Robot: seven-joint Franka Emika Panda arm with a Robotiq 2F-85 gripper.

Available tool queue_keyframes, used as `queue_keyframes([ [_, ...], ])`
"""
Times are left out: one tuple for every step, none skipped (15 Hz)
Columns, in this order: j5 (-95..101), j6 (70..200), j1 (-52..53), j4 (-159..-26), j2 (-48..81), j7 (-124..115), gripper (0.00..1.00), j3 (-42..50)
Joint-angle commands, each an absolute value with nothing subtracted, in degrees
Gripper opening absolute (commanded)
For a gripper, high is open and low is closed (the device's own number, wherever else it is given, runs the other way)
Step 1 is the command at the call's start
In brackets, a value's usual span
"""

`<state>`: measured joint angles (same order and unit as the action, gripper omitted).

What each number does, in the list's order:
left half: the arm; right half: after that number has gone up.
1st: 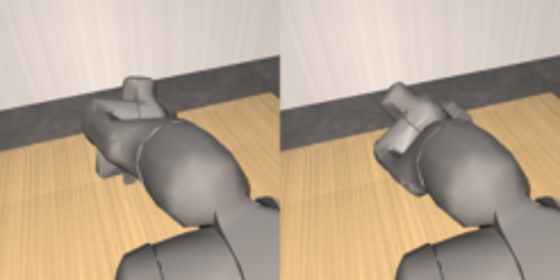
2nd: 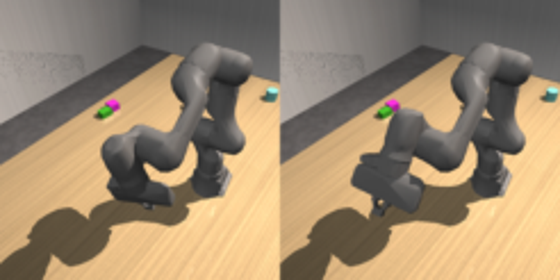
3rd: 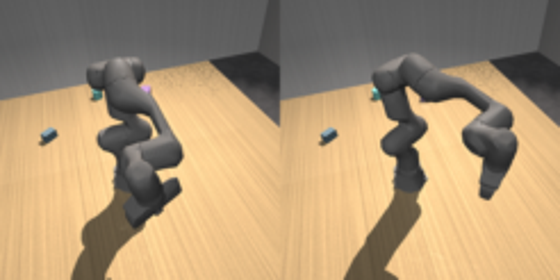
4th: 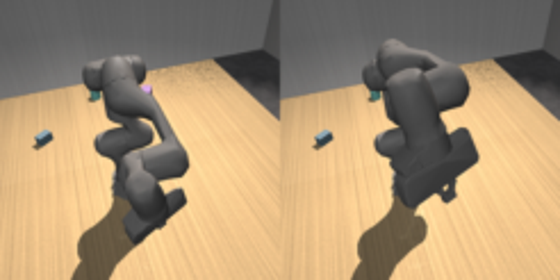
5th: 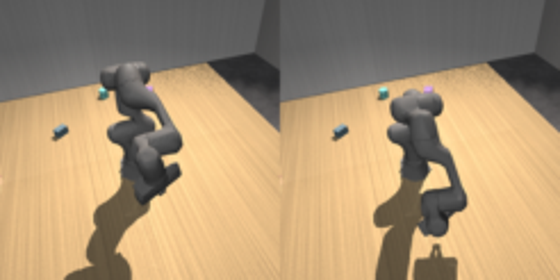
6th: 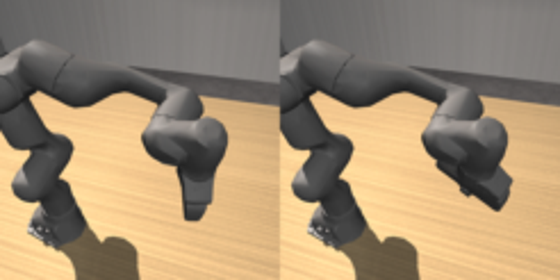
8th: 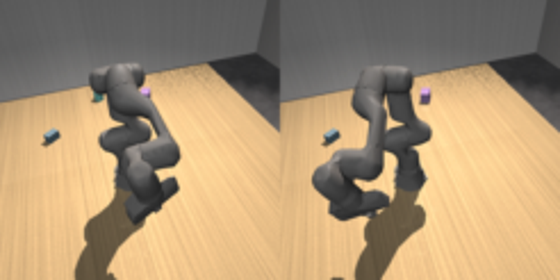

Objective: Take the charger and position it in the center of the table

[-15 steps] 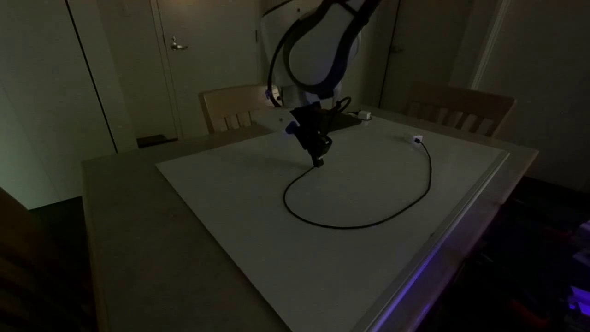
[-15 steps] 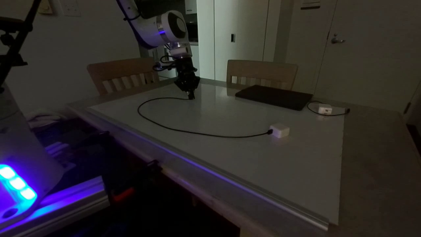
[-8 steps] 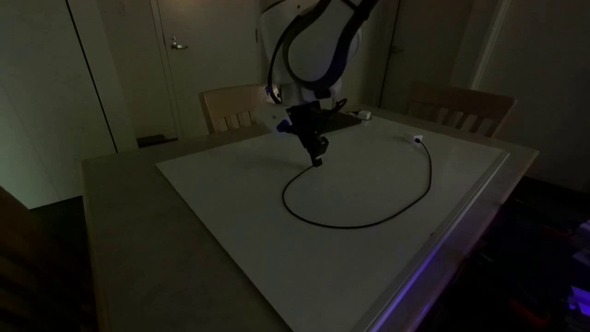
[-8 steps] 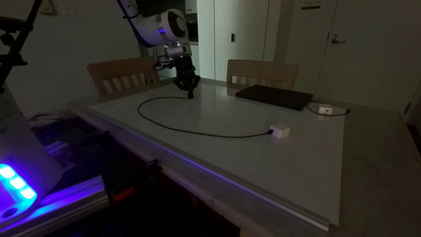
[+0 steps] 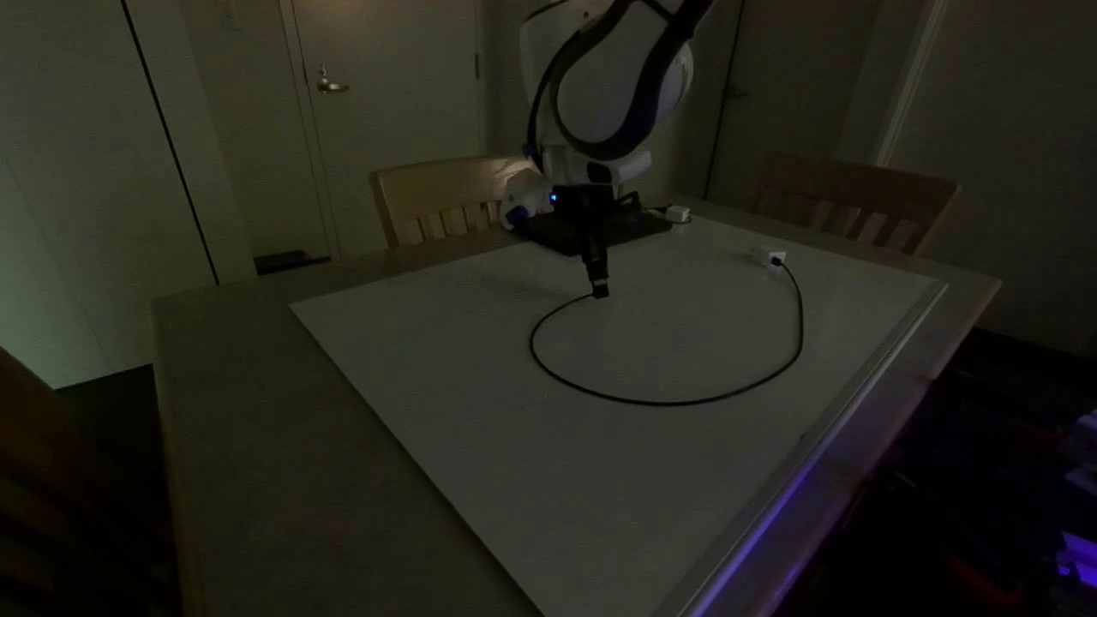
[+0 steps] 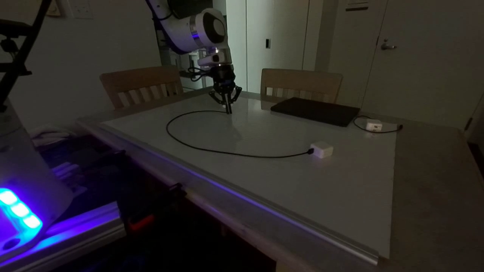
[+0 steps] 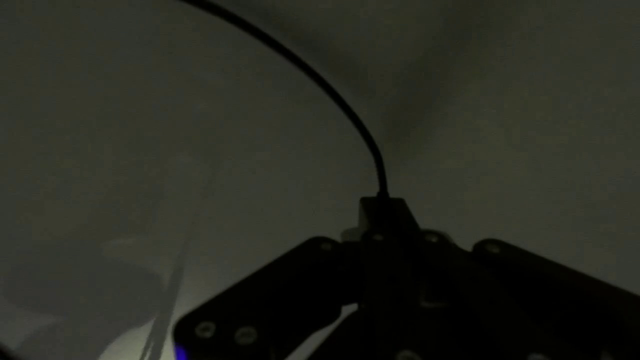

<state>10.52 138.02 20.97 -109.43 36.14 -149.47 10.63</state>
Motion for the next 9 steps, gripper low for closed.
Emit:
queue_keyframes([
  [2.9,143.5,25.1,-115.4,33.4,-149.7,0.02,17.9],
  [0.2,144.1,26.4,-117.1,32.6,-149.2,0.02,20.4],
  [-1.9,144.7,27.9,-118.8,32.1,-149.2,0.02,22.7],
  [-3.9,144.4,29.5,-120.3,31.6,-149.2,0.02,25.0],
  [-6.0,144.5,31.1,-122.0,31.0,-149.2,0.02,27.3],
  [-8.6,144.0,33.3,-124.1,30.4,-149.2,0.02,30.1],
  [-10.9,143.9,34.9,-125.6,30.1,-149.2,0.02,32.3],
  [-13.5,143.4,36.4,-127.4,29.3,-149.2,0.02,34.2],
  [-15.3,143.0,37.3,-128.8,28.7,-149.2,0.02,35.4],
])
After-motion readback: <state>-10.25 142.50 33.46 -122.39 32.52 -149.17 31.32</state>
